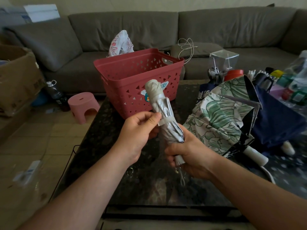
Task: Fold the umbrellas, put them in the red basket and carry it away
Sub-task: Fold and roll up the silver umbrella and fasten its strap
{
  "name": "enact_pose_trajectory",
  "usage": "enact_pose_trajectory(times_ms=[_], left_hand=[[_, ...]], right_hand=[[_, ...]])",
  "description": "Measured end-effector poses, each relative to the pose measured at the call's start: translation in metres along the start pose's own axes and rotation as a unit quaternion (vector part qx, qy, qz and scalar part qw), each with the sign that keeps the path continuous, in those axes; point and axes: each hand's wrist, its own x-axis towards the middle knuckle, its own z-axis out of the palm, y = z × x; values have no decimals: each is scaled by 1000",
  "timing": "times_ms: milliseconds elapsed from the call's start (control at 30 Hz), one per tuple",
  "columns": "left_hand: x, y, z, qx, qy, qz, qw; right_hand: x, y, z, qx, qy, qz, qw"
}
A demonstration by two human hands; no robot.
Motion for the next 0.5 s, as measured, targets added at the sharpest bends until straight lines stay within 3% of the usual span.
enact_pose_trajectory(times_ms=[200, 367, 500], left_hand=[[0, -5, 2, 35, -1, -9, 999], [4, -2, 4, -124, -2, -82, 989], [1, -3, 7, -170, -17, -94, 981]], right_hand=[[-1, 1, 0, -27, 32, 18, 999], [2, -6, -2, 34, 7, 30, 999], [3, -8, -1, 77, -18, 38, 996]])
